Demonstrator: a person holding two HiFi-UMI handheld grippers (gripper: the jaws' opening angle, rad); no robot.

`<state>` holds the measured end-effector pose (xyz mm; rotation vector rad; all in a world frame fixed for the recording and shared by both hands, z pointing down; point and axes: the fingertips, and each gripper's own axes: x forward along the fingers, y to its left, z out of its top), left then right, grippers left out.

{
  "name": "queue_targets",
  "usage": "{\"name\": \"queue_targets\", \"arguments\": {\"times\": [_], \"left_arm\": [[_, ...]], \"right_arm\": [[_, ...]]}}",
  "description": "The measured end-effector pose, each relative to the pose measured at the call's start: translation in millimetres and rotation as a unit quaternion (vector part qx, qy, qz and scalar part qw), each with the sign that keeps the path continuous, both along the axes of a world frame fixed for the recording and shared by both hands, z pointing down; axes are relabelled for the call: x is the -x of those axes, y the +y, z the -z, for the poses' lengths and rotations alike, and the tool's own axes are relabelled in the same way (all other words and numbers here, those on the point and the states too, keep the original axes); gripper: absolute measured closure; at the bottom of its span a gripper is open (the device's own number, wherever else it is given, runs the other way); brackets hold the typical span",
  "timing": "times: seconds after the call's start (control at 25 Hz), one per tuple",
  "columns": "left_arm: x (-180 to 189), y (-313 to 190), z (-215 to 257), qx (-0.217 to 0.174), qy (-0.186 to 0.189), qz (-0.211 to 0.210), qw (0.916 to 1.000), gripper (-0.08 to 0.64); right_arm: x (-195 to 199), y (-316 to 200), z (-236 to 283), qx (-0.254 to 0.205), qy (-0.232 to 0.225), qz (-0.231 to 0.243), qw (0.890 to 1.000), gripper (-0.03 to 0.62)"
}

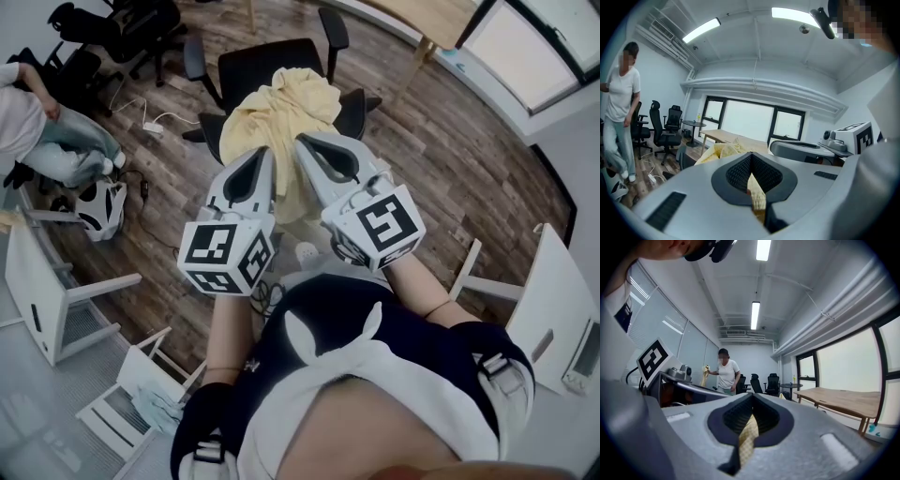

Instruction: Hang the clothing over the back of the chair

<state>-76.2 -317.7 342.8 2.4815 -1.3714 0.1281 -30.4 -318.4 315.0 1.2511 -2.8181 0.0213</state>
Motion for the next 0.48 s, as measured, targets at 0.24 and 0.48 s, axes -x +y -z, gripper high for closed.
{"name": "queue_targets", "arguments": {"times": [0.24, 0.48], "left_arm": [[-8, 34, 2, -0.004, 0.003, -0.011, 0.9999, 0.554], [-4, 85, 2, -0.007, 0.006, -0.012, 0.9999, 0.555]], "right_arm": [[-6, 34, -2, -0.003, 0.01, -0.007, 1.0, 0.594], [-10, 79, 0, 0.004, 0.011, -0.031, 0.999, 0.594]]}}
